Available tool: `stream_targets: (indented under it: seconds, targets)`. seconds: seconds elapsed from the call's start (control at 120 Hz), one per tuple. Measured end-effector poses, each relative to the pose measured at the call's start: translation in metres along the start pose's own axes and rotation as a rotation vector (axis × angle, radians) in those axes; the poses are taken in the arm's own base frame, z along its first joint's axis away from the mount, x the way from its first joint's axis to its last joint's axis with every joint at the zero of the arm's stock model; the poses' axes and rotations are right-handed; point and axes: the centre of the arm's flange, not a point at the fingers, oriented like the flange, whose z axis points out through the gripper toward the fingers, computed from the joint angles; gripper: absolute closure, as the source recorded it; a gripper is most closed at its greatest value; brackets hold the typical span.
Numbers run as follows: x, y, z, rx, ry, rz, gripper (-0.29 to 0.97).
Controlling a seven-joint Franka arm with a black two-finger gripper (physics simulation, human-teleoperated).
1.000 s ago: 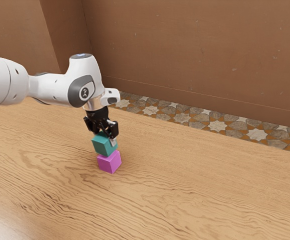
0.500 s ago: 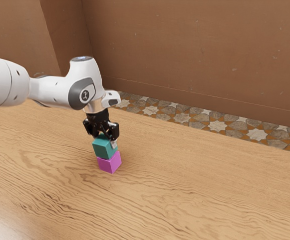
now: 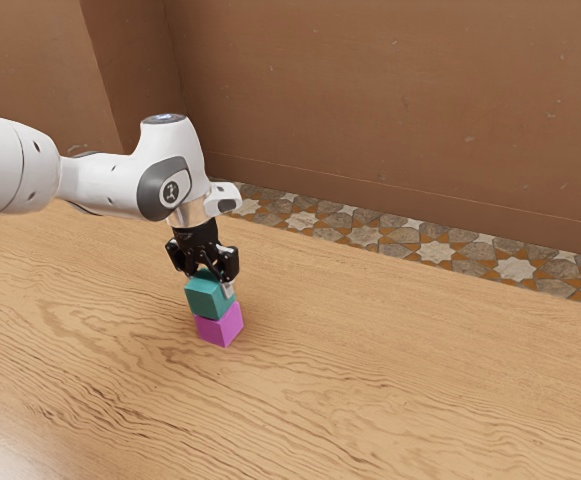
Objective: Pick up the blue block with one arm, and put the blue block on the pink block with one arm
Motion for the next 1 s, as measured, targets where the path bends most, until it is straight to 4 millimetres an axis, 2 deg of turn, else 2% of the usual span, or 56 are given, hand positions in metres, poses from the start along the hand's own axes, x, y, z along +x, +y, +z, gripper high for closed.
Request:
stream_targets:
  seconds: [1.0]
  targets:
    - [0.0006,0.0002,0.0006,-0.001,0.001,0.07,0.32]
